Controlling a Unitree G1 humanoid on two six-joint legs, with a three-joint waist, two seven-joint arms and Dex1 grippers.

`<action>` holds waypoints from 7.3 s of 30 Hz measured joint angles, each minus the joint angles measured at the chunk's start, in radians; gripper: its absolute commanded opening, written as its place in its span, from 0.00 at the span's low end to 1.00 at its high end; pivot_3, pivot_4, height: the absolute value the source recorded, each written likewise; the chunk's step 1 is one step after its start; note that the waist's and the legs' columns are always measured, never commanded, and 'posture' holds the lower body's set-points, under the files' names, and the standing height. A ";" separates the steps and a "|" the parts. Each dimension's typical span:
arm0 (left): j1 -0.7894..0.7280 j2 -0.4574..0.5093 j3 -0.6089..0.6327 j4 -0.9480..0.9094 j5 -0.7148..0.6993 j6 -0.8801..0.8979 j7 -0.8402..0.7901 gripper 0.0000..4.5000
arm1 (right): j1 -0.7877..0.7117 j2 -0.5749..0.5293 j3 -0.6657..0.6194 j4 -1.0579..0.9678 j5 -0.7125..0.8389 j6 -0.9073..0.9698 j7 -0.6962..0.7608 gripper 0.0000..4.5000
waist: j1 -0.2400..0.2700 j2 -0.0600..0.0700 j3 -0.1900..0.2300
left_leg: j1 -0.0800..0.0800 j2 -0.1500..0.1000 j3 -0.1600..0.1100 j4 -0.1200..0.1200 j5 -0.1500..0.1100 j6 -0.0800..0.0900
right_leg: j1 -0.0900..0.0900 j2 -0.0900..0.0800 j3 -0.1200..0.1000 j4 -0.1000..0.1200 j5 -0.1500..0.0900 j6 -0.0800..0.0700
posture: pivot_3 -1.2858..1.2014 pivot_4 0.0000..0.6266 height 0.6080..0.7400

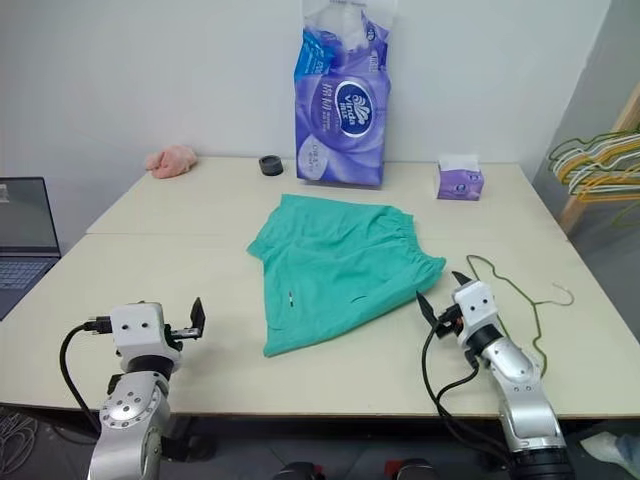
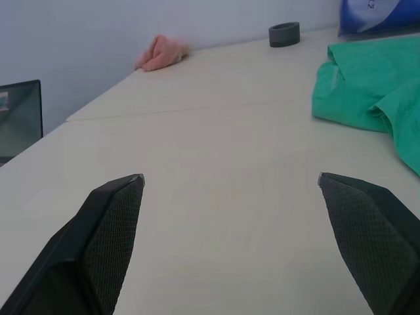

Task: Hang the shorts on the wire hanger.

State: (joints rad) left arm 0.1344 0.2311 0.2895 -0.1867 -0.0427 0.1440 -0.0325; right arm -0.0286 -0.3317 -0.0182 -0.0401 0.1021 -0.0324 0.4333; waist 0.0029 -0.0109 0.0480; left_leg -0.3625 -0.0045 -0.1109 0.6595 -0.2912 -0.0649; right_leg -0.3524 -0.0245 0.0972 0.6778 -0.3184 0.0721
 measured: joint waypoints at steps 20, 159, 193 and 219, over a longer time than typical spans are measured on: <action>0.014 0.048 -0.050 -0.011 -0.120 -0.070 -0.229 1.00 | 0.016 -0.021 0.000 -0.004 -0.004 -0.024 0.003 0.99 | -0.005 0.000 0.000 | 0.000 0.000 0.001 0.000 0.000 0.000 | 0.000 0.000 0.000 0.000 0.000 0.000 | 0.53 0.00 1.00; -0.374 0.532 -0.376 -0.100 -0.429 0.346 -1.044 0.97 | -0.340 -0.263 -0.124 0.408 0.033 0.838 0.069 0.01 | -0.129 -0.030 -0.025 | 0.021 0.010 -0.002 -0.012 -0.004 0.002 | 0.021 0.006 -0.006 -0.010 -0.007 -0.006 | 0.47 0.00 1.00; -0.546 0.548 -0.348 0.171 -0.466 0.553 -1.165 0.99 | -0.465 -0.342 0.282 -0.085 -0.203 -0.073 0.376 0.00 | -0.152 -0.001 -0.004 | 0.014 0.011 0.001 -0.013 -0.003 0.002 | 0.009 0.006 0.000 -0.005 -0.006 -0.005 | 0.46 0.01 1.00; -0.513 0.549 -0.440 0.145 -0.420 0.545 -1.208 0.01 | -0.494 -0.279 0.287 -0.144 -0.206 -0.046 0.404 0.00 | -0.148 -0.001 -0.004 | 0.014 0.011 0.001 -0.013 -0.003 0.002 | 0.008 0.006 -0.001 -0.004 -0.007 -0.006 | 0.46 0.01 1.00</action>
State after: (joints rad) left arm -0.3788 0.7801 -0.1501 -0.0421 -0.4630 0.6890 -1.2410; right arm -0.5229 -0.6109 0.2684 -0.1844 -0.1043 -0.0782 0.8377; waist -0.1452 -0.0116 0.0439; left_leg -0.3487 0.0061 -0.1103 0.6465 -0.2946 -0.0631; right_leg -0.3443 -0.0184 0.0965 0.6743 -0.3252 0.0662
